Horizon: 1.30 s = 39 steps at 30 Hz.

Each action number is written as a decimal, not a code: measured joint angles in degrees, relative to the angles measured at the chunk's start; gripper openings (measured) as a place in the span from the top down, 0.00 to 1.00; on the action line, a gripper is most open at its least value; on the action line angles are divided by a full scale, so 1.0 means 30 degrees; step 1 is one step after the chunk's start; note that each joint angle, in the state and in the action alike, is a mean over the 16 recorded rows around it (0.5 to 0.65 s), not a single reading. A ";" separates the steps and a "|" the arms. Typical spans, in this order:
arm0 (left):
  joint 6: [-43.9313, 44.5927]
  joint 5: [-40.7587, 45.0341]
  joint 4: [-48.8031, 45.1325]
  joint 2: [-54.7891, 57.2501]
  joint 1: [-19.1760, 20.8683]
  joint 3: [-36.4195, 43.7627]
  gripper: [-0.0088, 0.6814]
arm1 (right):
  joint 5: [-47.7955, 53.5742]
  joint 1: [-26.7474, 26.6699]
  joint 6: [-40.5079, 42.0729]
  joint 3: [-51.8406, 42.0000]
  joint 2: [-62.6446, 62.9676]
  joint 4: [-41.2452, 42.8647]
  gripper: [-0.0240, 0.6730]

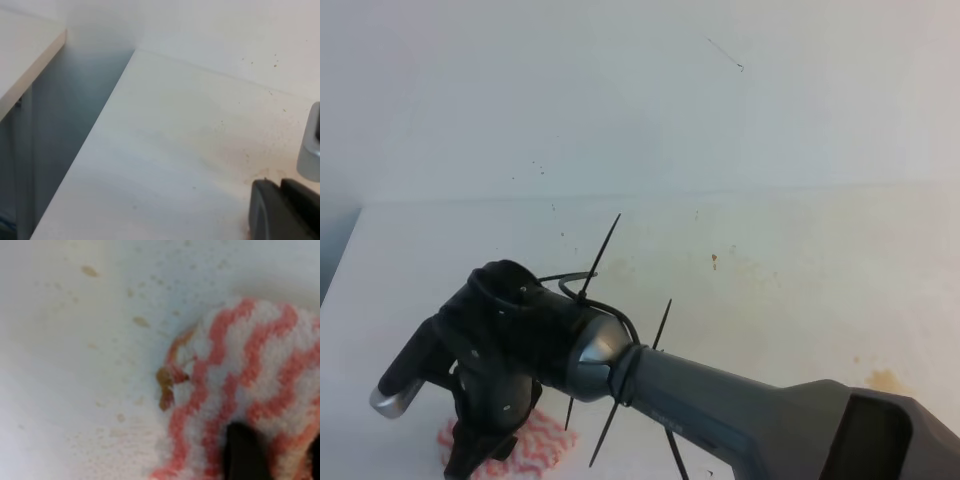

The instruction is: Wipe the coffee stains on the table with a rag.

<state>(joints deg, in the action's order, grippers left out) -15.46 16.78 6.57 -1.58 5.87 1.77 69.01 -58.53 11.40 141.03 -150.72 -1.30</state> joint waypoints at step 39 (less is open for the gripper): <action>0.0000 0.0000 0.0004 0.0000 0.0000 0.0000 0.99 | 0.0059 0.6701 0.1514 -0.0149 0.0085 -0.0432 0.90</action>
<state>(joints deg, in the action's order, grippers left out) -15.46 16.78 6.58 -1.58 5.87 1.77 69.19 -38.43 15.94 140.59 -150.46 -2.59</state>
